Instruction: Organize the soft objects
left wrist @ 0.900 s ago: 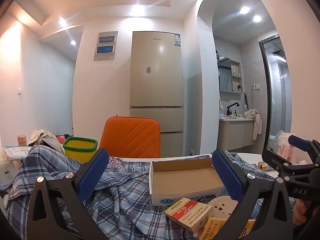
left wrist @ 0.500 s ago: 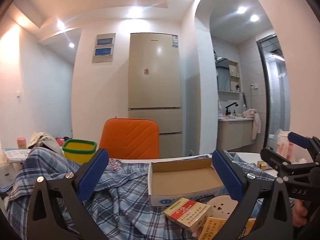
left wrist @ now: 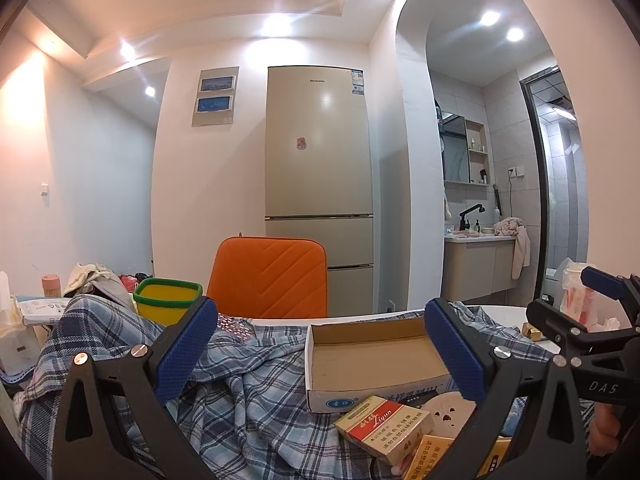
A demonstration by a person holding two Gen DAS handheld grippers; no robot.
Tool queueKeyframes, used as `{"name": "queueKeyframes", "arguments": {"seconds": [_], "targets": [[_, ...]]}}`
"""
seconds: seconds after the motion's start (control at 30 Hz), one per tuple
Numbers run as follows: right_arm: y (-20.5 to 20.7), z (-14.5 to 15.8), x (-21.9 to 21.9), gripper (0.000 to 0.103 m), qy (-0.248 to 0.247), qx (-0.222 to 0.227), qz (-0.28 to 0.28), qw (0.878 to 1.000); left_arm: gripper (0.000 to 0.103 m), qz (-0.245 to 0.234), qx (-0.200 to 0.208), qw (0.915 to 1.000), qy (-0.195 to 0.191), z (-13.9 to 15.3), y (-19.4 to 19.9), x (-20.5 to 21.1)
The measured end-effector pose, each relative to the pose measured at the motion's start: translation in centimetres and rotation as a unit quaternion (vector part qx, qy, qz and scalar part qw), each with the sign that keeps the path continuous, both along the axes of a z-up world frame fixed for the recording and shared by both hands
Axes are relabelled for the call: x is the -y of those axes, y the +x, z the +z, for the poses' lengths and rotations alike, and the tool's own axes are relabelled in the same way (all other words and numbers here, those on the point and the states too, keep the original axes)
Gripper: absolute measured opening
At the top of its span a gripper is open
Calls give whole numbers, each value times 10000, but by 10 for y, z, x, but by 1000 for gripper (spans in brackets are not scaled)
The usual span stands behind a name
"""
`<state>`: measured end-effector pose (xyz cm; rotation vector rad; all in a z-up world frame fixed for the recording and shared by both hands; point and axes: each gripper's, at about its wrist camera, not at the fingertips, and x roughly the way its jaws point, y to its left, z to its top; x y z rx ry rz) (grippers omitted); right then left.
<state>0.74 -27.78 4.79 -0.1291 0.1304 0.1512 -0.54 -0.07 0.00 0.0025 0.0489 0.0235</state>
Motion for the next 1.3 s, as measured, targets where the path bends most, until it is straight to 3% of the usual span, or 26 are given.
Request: {"name": "queueKeyframes", "arguments": {"seconds": [1.3], "targets": [[6,-2,0,103,-60,-194,-53,9998,103,2,-150,9999,-62,-2,7,-4]]}}
